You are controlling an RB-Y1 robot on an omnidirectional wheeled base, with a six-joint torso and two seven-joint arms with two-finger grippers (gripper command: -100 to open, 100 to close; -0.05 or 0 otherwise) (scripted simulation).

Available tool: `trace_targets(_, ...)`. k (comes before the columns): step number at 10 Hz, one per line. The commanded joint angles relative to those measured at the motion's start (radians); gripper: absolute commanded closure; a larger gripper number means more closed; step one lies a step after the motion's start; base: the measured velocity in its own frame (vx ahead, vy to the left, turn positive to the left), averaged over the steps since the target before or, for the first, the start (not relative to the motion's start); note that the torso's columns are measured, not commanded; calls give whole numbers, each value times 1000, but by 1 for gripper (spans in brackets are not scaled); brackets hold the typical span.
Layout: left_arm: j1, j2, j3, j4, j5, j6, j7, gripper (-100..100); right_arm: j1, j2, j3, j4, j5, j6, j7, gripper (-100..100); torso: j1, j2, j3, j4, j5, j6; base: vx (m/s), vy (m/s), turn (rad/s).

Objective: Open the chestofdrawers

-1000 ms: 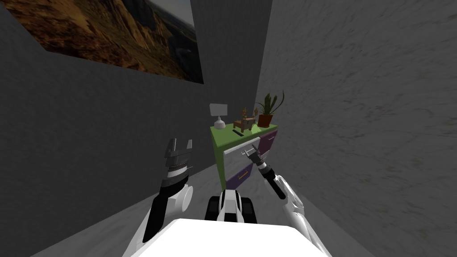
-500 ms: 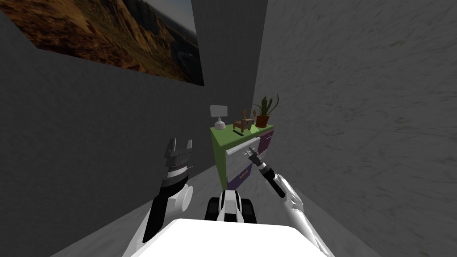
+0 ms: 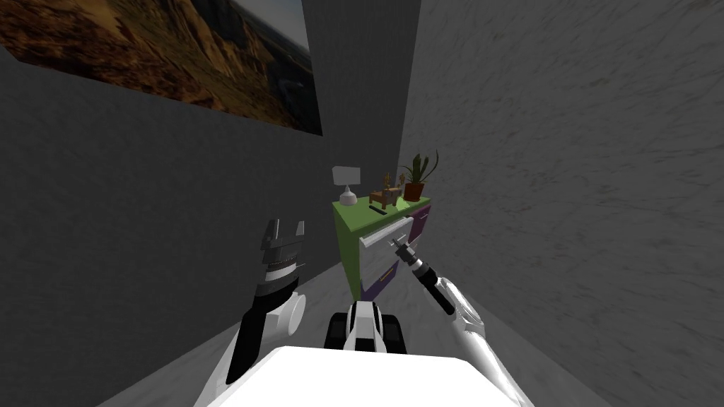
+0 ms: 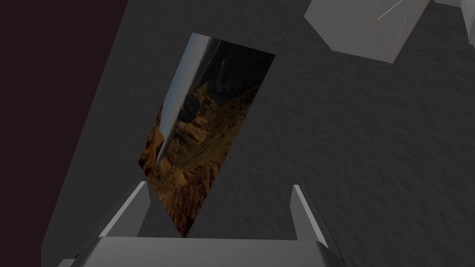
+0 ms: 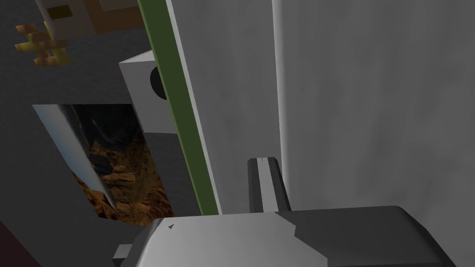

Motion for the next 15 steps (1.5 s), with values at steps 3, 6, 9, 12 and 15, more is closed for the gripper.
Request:
trace_targets(3, 0, 0, 0, 0, 0, 0, 0, 0, -56, -23, -27, 45, 19, 19, 46, -100, -1, -4, -2, 0, 0, 0, -29, 25, 24)
trace_targets(6, 0, 0, 0, 0, 0, 0, 0, 0, -100, -28, -44, 70, 24, 59, 42, -100, -6, -1, -1, 2, 0, 4, -58, -4, 155)
trace_targets(9, 0, 0, 0, 0, 0, 0, 0, 0, -109, -28, -47, 76, 25, 67, 41, 100, -6, -4, -3, 2, 1, 4, -26, -1, 33)
trace_targets(12, 0, 0, 0, 0, 0, 0, 0, 0, -56, -23, -27, 45, 19, 19, 46, 100, -2, 6, 2, 13, 5, 5, 53, 3, -138)
trace_targets(15, 0, 0, 0, 0, 0, 0, 0, 0, -42, -26, -23, 38, 12, -5, 46, 100, -4, 7, 3, 11, 4, 5, 46, 2, -105)
